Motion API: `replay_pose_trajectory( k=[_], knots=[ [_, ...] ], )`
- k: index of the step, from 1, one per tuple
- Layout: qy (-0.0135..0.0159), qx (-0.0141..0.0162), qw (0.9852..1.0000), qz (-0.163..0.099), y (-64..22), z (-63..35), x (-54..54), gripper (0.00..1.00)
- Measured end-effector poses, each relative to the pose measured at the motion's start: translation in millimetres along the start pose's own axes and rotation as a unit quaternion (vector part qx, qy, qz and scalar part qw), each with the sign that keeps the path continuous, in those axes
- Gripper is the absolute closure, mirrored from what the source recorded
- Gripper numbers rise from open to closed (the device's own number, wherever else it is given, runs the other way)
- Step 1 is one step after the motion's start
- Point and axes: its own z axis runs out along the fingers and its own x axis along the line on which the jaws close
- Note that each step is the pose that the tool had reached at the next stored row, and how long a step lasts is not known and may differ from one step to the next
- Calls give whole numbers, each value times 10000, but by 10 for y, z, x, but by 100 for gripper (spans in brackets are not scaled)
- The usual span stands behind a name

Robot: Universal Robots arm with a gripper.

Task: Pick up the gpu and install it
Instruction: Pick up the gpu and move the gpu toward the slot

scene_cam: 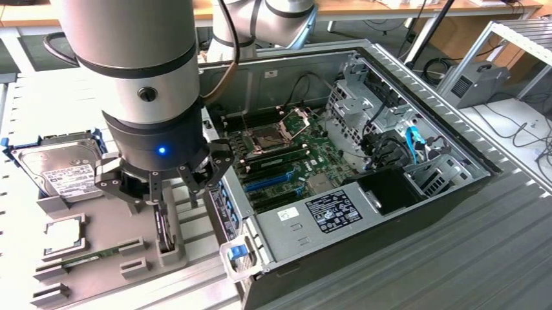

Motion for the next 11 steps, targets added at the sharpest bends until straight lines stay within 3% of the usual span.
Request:
replay_pose_trajectory(
  k=[11],
  knots=[
    [0,1,10000,0,-2,51,9,58]
  ],
)
